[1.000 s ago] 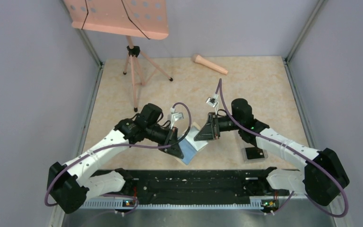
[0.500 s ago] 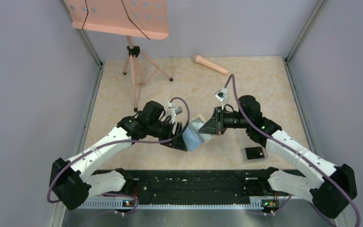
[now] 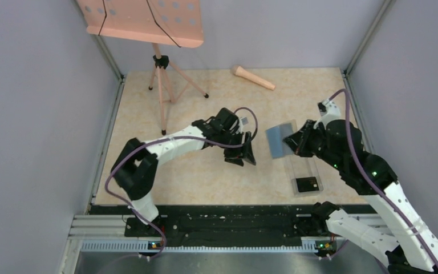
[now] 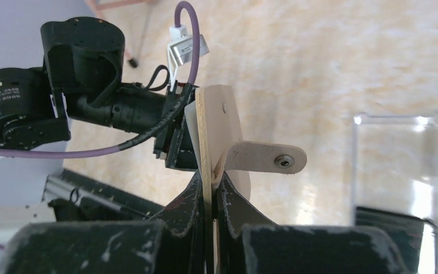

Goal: Put the credit cards into the card holder
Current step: Move the storage box to the center of the board.

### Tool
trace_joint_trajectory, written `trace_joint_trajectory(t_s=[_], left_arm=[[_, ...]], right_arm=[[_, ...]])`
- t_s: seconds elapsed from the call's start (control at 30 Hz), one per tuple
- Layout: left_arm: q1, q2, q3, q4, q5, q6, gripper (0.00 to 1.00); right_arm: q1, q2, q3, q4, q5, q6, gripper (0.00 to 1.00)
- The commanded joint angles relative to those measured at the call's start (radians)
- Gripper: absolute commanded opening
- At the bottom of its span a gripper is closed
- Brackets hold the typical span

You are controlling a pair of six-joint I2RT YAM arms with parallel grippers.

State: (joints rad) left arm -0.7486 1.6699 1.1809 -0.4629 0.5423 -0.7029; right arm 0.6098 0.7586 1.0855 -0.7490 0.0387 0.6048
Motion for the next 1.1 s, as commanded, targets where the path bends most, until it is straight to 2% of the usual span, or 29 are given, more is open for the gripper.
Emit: trace_joint_trajectory(t_s=[0.0, 0.17, 0.3, 0.57, 0.77, 0.97, 1.07], left_arm=[[-0.089, 0.163, 0.198, 0.065, -0.042, -0.083, 0.65], [-0.135, 0.312, 0.33, 0.148, -0.096, -0.186, 0.64], [-0.164, 0.397, 0.427, 0.201, -0.159, -0.233, 0.64], [-0.18, 0.563, 0.628, 0.118, -0.232, -0.232, 0.58], [-0.181, 0.645, 0.701, 0.07, -0.287, -0.228, 0.53], [-0.181, 0.676, 0.74, 0.045, -0.312, -0.22, 0.41], [-0.181, 0.662, 0.739, 0.032, -0.332, -0.208, 0.31]], right_arm=[[-0.008, -0.095, 0.096, -0.207, 0.271, 0.071, 0.0], [-0.008, -0.187, 0.136, -0.282, 0.398, 0.151, 0.0], [-0.008, -0.237, 0.159, -0.308, 0.44, 0.169, 0.0], [-0.008, -0.222, 0.188, -0.336, 0.409, 0.159, 0.0], [-0.008, -0.2, 0.183, -0.335, 0.366, 0.162, 0.0], [-0.008, -0.207, 0.162, -0.335, 0.356, 0.176, 0.0], [-0.008, -0.207, 0.156, -0.334, 0.354, 0.178, 0.0]])
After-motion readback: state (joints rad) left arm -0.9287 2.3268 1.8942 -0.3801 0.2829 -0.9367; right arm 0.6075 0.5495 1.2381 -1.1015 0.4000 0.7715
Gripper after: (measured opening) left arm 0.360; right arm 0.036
